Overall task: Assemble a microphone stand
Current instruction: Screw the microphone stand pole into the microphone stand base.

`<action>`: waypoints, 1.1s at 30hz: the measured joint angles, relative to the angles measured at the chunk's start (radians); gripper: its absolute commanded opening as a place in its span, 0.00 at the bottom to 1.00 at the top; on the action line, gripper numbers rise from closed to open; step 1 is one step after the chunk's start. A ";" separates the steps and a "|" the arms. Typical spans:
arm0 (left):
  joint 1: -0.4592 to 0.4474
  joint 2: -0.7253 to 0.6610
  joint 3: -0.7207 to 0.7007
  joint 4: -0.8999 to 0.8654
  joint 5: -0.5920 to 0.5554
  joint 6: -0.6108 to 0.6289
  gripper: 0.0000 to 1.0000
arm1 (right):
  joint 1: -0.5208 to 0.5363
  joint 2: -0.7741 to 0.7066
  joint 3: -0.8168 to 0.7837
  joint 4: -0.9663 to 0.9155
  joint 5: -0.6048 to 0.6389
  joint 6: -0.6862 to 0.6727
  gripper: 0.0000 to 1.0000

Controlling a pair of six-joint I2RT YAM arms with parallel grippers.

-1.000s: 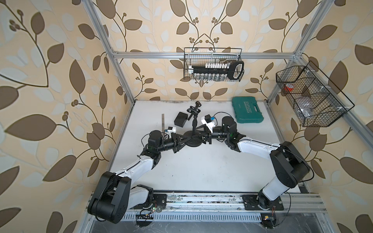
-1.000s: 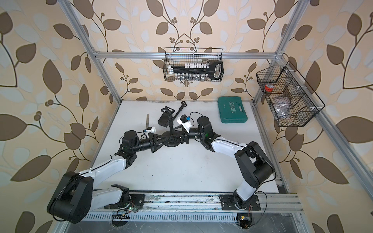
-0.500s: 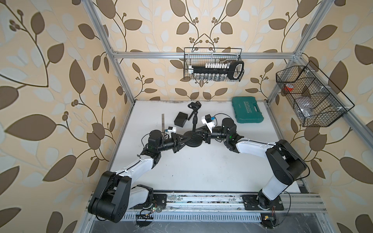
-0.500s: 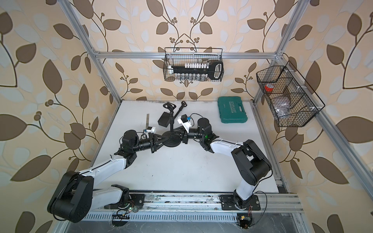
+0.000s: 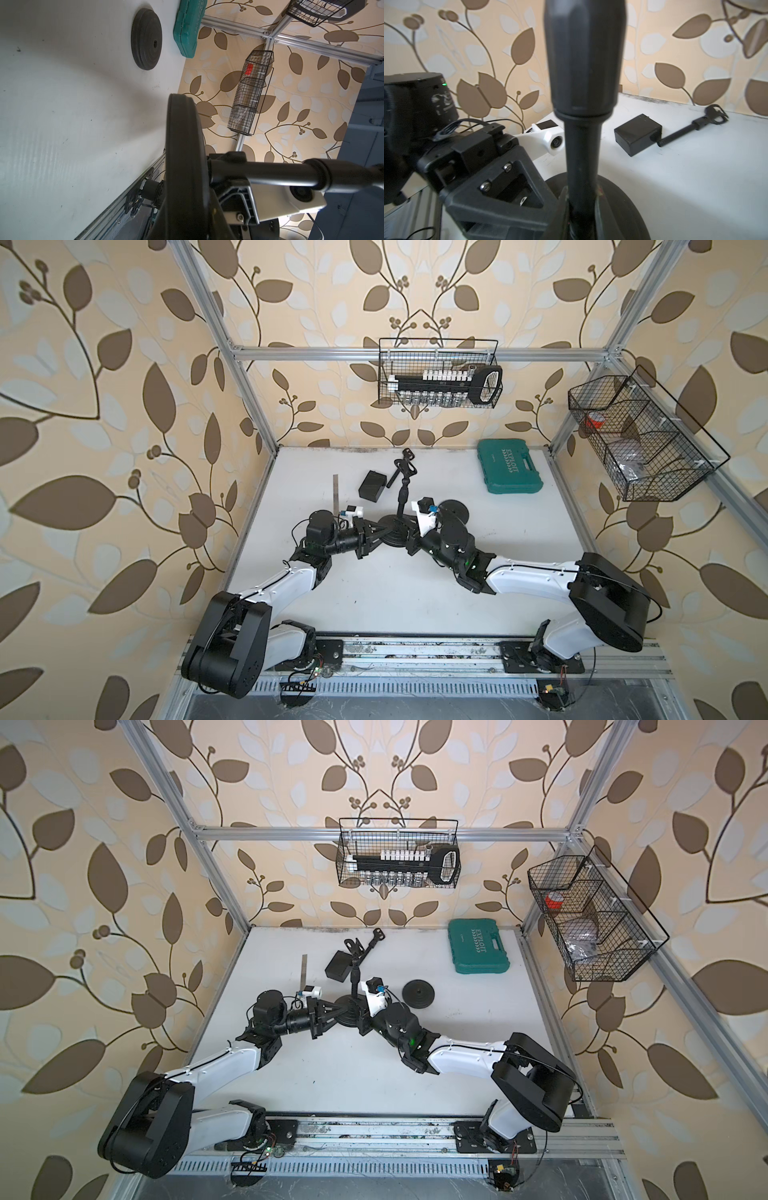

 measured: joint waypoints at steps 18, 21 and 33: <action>0.008 -0.011 -0.006 0.013 -0.048 0.011 0.00 | -0.245 -0.172 -0.058 -0.094 -0.451 -0.067 0.65; 0.008 -0.011 -0.006 0.019 -0.048 0.012 0.00 | -0.332 -0.171 -0.053 -0.097 -0.633 -0.091 0.64; 0.008 -0.011 -0.004 0.018 -0.012 0.018 0.00 | -0.387 0.012 0.133 -0.151 -0.978 -0.163 0.53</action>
